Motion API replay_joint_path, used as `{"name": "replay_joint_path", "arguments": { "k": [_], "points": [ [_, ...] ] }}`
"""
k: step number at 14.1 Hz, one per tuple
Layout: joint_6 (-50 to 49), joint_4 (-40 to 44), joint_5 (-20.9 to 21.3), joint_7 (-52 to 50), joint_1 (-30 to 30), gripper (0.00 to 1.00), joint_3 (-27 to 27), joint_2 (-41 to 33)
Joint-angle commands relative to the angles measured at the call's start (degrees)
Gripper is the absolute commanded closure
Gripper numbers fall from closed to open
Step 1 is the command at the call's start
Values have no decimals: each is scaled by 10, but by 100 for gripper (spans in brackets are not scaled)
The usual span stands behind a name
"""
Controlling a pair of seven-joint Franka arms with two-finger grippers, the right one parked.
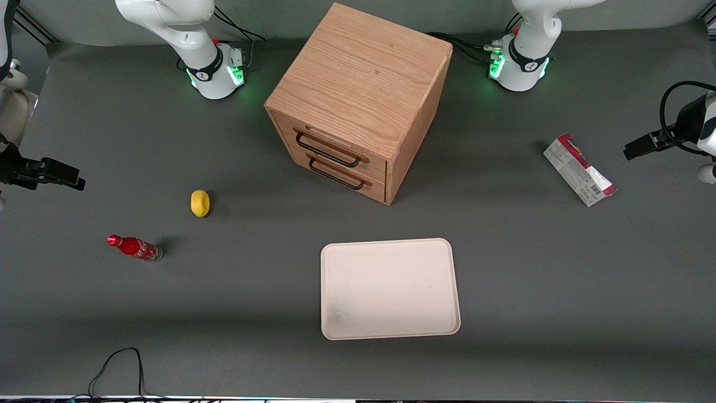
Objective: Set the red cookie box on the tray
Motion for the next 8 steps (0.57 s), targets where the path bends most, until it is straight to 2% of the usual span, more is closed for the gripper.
{"name": "replay_joint_path", "arguments": {
  "k": [1, 8],
  "points": [
    [-22, 22, -4, 9, 2, 0, -1, 7],
    [-24, 32, 1, 9, 22, 0, 0, 10]
  ]
}}
